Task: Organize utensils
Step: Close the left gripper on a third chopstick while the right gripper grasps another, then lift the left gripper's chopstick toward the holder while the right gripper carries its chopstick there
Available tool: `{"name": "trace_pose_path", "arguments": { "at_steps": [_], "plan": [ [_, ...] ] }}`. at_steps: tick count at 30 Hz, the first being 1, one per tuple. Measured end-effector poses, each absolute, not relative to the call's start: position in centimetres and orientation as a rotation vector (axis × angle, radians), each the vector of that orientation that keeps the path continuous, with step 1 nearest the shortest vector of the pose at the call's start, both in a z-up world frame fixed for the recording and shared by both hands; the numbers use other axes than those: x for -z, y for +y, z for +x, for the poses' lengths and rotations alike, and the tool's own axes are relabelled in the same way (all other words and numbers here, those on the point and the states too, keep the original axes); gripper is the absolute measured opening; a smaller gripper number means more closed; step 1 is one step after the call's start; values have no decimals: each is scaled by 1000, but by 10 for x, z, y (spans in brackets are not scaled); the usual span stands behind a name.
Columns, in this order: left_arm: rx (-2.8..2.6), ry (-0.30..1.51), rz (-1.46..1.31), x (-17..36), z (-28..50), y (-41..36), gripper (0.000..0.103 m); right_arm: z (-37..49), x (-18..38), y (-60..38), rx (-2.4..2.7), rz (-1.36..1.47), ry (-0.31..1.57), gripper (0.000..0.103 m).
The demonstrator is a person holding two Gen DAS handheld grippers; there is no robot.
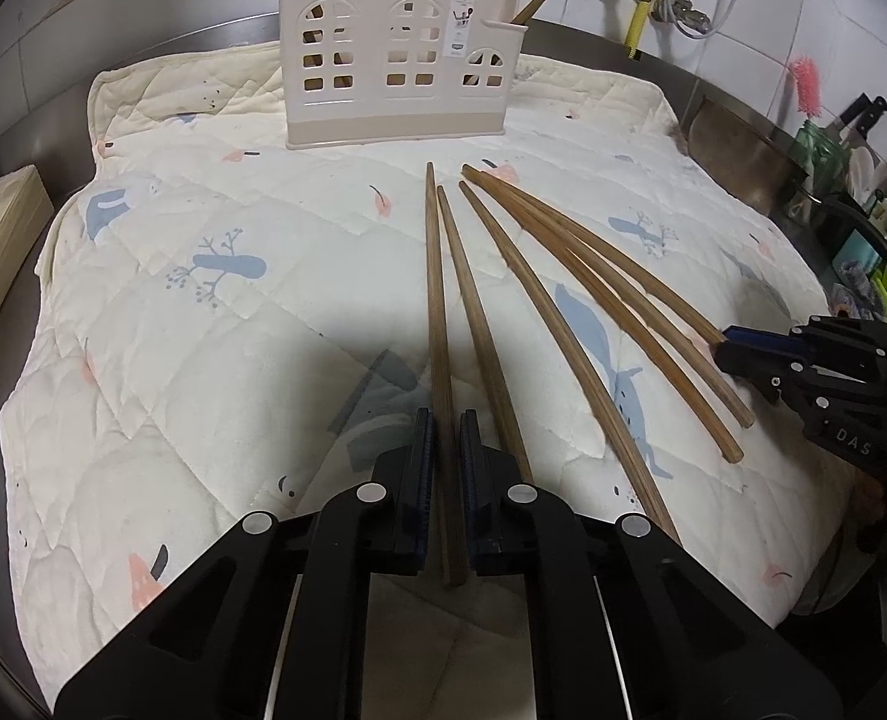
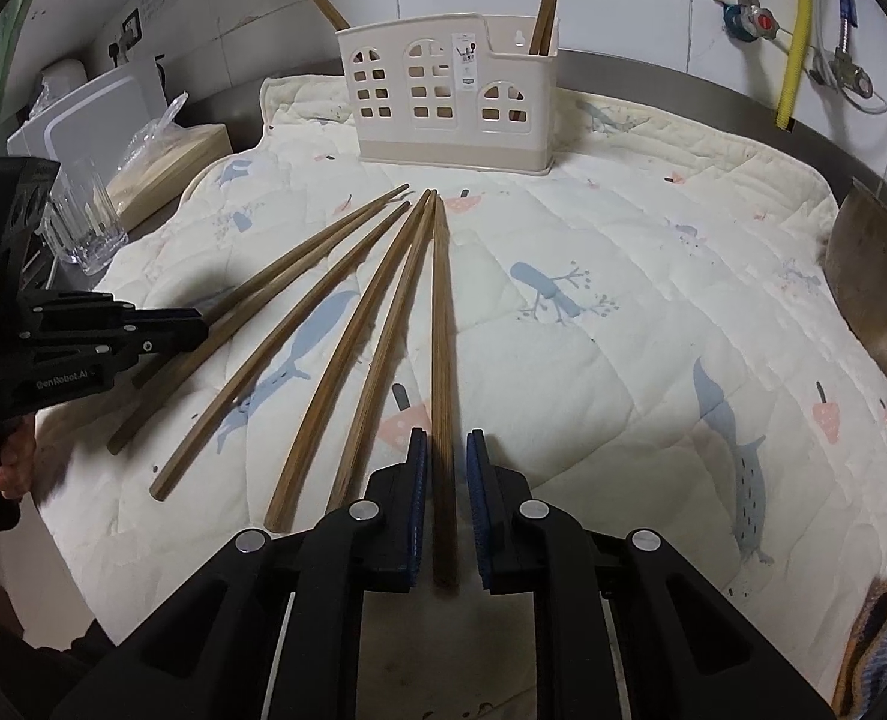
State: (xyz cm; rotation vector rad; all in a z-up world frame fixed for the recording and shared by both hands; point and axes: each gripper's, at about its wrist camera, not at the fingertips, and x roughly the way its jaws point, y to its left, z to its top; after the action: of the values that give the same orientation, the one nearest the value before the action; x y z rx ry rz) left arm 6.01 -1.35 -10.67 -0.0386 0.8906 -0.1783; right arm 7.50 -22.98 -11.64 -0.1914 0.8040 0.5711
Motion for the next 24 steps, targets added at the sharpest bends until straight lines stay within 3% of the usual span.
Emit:
{"name": "trace_pose_path", "arguments": {
  "at_steps": [11, 24],
  "plan": [
    [181, 876, -35, 102, 58, -13, 7, 71, 109, -232, -557, -205, 771, 7],
    [183, 742, 38, 43, 58, -10, 5, 74, 40, -235, -586, -193, 608, 7]
  ]
}}
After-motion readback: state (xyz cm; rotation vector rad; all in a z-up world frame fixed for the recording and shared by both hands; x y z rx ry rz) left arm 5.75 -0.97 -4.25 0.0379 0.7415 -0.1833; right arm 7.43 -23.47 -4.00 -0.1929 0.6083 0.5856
